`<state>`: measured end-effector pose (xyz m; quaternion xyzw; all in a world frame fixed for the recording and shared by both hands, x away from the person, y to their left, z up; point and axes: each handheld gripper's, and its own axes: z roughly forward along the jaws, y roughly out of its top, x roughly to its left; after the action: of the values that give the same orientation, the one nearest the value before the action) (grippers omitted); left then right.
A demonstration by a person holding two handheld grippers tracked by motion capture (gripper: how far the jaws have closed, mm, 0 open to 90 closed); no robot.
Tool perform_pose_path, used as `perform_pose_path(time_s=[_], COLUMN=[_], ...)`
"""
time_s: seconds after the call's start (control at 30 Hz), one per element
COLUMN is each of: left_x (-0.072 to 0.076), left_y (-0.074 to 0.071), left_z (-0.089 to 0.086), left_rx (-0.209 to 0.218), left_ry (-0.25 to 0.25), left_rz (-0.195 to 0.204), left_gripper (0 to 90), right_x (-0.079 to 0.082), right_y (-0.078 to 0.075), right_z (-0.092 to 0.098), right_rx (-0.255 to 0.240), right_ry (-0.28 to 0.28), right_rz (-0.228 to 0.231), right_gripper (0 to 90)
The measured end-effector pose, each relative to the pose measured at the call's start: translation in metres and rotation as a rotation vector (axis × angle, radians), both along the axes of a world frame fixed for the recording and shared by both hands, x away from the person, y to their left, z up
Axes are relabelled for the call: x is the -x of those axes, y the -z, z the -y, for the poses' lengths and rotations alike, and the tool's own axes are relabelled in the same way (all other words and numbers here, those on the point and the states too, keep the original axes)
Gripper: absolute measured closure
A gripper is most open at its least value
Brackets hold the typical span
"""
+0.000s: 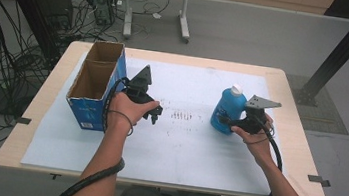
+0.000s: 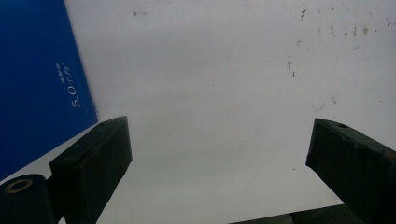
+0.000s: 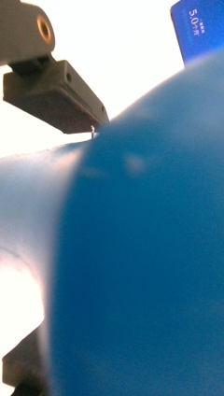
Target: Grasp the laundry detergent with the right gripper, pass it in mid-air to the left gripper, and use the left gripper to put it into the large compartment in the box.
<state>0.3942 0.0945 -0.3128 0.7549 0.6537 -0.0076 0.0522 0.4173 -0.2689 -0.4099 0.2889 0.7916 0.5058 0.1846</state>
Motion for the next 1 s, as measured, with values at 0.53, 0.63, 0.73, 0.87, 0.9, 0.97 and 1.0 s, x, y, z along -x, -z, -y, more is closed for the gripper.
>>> perform_pose_path(time_s=[0.53, 0.63, 0.73, 0.87, 0.9, 0.97, 1.0], left_x=[-0.001, -0.002, -0.002, -0.002, -0.002, -0.002, -0.002], left_y=[0.003, 0.000, -0.001, -0.003, -0.004, -0.006, -0.006], left_z=[0.003, 0.004, 0.005, 0.005, 0.005, 0.005, 0.006], left_rx=[0.002, 0.000, -0.001, -0.003, -0.004, -0.002, -0.004], left_ry=[0.002, 0.009, 0.012, 0.012, 0.012, 0.012, 0.010], left_rz=[-0.005, -0.002, 0.003, 0.005, 0.009, 0.013, 0.013], left_gripper=[7.0, 7.0, 7.1, 7.1, 7.1, 7.1, 7.1], right_x=[-0.002, -0.002, -0.001, -0.001, -0.001, -0.001, -0.001], right_y=[0.006, 0.006, 0.006, 0.006, 0.006, 0.006, 0.006], right_z=[0.000, 0.000, 0.000, 0.000, 0.000, 0.000, 0.000], right_rx=[-0.027, -0.027, -0.025, -0.026, -0.026, -0.025, -0.023], right_ry=[-0.048, -0.050, -0.050, -0.053, -0.052, -0.051, -0.051], right_rz=[0.009, 0.012, 0.015, 0.015, 0.015, 0.013, 0.015], right_gripper=[41.8, 42.0, 42.3, 42.9, 42.9, 42.9, 43.0])
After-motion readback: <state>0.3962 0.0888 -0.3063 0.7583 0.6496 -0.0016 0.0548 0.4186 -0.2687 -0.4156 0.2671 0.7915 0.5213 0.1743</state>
